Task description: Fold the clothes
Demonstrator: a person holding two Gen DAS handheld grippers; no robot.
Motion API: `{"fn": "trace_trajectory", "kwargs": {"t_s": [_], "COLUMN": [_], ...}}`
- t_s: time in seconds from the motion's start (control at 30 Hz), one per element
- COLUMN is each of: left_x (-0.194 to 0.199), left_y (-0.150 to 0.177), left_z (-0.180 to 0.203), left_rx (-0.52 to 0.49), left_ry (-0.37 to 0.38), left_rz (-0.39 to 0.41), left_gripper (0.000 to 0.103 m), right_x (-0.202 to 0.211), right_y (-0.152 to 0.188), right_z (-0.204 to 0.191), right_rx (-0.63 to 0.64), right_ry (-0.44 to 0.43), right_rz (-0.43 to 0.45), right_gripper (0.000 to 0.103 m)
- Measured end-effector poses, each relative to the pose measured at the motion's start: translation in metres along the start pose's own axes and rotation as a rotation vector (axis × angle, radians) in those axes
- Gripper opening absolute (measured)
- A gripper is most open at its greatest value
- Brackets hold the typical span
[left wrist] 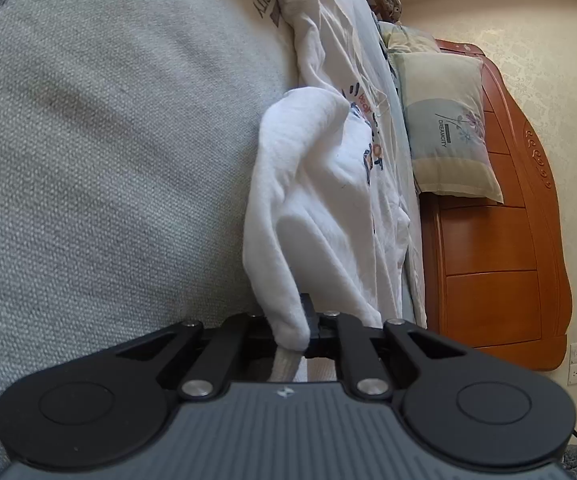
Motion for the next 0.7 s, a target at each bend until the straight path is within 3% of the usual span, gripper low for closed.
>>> {"fn": "trace_trajectory", "kwargs": {"t_s": [0.17,0.5,0.7], "left_x": [0.006,0.033,0.023], "left_y": [0.006,0.039,0.056], "left_z": [0.014,0.061,0.031], "left_rx": [0.001,-0.103,0.017], "left_ry": [-0.033,0.071,0.014], "left_rz": [0.004,-0.003,-0.017], "left_gripper": [0.005,0.004,0.004], "right_x": [0.006,0.056,0.052], "right_y": [0.000,-0.017,-0.014], "right_z": [-0.009,-0.046,-0.031], "right_rx": [0.030,0.156,0.141], "right_ry": [0.051,0.079,0.155], "right_rz": [-0.008,-0.023,-0.142], "right_gripper": [0.005,0.005,0.005]}}
Point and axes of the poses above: each gripper's, at about its wrist camera, not at the fingertips, and x roughly against the way its jaws point, z to its right, y to its underside, the point moved 1 cm from there along -x, roughly the way its jaws point, and after that the axes turned 11 degrees about -z, right-handed, at the moved point
